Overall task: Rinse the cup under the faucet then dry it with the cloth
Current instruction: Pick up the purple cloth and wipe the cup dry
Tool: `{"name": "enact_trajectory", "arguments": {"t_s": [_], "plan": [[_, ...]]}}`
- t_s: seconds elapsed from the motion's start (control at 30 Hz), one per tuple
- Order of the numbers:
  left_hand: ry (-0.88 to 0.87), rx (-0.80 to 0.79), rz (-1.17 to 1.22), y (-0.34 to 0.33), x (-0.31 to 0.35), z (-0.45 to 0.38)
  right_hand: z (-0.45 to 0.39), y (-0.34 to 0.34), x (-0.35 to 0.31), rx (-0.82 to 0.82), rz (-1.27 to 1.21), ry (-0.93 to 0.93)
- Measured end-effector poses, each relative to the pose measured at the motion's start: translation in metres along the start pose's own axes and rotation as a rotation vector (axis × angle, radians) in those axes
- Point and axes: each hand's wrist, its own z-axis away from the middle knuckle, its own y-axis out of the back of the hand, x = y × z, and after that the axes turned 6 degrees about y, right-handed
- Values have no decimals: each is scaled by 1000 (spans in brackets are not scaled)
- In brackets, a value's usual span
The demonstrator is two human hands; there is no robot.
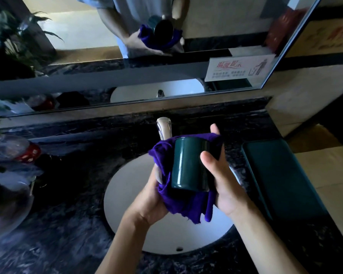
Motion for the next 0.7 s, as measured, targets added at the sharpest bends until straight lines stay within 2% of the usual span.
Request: {"name": "enact_trajectory", "arguments": {"t_s": [0.1, 0.23, 0.37, 0.43, 0.53, 0.6, 0.7], "plan": [[-53, -36, -54, 5, 1, 1, -1, 9, -8, -72, 239, 119], [-125, -115, -82, 8, 3, 5, -2, 19, -24, -153, 686, 194], [-158, -122, -110, 1, 10, 7, -6, 22, -35, -197, 792, 227], [-235, -139, -268, -5, 8, 9, -8, 15, -34, -118, 850, 246], [-317, -137, -475, -19, -3, 12, -11, 4, -19, 204, 991, 358], [-347, -80, -436, -24, -13, 12, -10, -1, -11, 332, 1027, 399], [-203, -38, -164, -29, -16, 13, -6, -5, -5, 365, 1044, 519]]}}
